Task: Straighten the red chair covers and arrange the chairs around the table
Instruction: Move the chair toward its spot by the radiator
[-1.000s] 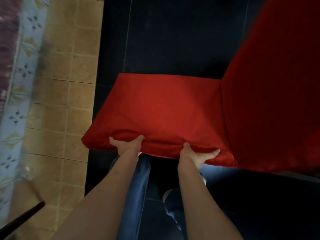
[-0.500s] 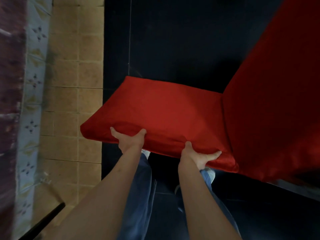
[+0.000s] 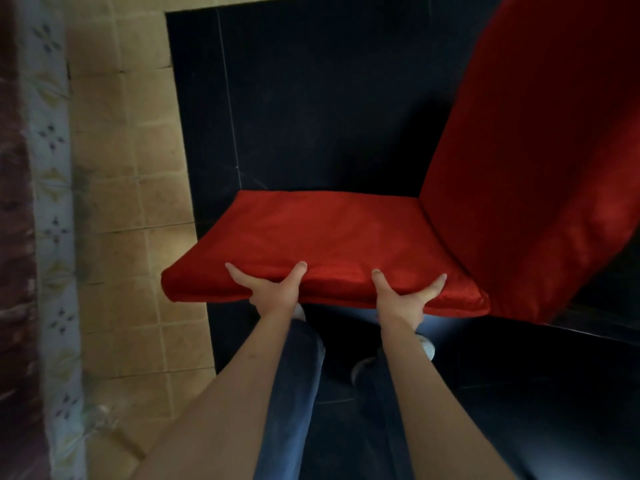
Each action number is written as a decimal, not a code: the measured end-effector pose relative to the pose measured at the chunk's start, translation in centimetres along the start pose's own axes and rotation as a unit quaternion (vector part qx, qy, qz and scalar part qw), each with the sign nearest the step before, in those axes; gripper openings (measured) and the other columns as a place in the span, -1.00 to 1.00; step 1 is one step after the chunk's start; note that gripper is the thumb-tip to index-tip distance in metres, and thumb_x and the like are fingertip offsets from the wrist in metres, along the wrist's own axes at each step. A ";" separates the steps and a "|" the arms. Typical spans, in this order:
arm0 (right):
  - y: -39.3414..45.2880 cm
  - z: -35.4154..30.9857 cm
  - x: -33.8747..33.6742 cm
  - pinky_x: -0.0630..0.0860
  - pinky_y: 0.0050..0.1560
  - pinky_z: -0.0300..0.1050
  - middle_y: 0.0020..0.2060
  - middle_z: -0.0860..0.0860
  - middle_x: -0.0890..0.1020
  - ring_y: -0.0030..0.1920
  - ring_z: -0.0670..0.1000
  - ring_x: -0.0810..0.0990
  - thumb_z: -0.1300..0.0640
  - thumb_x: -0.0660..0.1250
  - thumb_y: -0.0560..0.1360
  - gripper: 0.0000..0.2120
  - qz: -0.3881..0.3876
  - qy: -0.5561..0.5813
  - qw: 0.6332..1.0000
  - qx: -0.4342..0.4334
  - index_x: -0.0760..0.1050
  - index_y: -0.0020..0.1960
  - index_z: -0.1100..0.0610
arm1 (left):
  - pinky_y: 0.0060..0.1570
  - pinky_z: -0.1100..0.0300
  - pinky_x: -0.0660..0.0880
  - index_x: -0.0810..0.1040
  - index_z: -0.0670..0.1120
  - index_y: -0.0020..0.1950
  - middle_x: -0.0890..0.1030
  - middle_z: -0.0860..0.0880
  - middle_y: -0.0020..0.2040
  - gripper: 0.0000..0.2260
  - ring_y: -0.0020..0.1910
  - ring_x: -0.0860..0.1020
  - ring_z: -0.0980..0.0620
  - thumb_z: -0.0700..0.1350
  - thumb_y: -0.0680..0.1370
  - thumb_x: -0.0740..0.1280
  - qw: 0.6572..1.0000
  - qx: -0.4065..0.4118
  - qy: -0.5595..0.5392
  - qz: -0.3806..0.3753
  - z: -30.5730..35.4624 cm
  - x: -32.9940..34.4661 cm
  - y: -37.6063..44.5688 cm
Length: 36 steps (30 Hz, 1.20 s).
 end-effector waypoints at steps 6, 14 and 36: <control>-0.1 -4.0 0.4 0.52 0.18 0.14 0.27 0.24 0.45 0.14 0.23 0.55 -0.10 0.53 0.34 0.11 -0.006 0.006 1.000 -0.001 -0.30 0.47 -0.34 | 0.10 -0.10 0.42 -0.39 0.34 0.42 0.26 -0.30 0.41 0.18 0.22 0.45 -0.23 0.09 0.28 0.57 1.000 -0.022 0.020 0.002 4.0 1.0 -0.8; 1.2 -10.5 2.1 0.53 0.14 0.12 0.27 0.30 0.40 -0.02 0.19 0.55 -0.07 0.53 0.33 0.07 0.004 0.005 1.000 0.000 -0.23 0.48 -0.33 | 0.08 -0.13 0.43 -0.32 0.40 0.41 0.23 -0.28 0.41 0.12 0.04 0.42 -0.12 0.07 0.30 0.57 0.999 -0.011 0.017 0.031 10.2 3.3 -0.4; 1.3 -16.7 2.3 0.58 0.04 0.20 0.19 0.29 0.47 -0.02 0.30 0.62 -0.26 0.36 0.42 0.01 -0.064 -0.213 0.975 0.027 -0.34 0.51 -0.15 | 0.11 -0.13 0.42 -0.34 0.39 0.41 0.23 -0.31 0.41 0.15 0.18 0.47 -0.26 0.15 0.25 0.57 0.994 -0.079 0.068 0.030 14.6 4.2 0.1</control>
Point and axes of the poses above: each hand's wrist, its own y-axis towards the middle knuckle, its own x-axis out of the palm, z = x × y, the point moved 6 cm from there along y, towards the middle knuckle
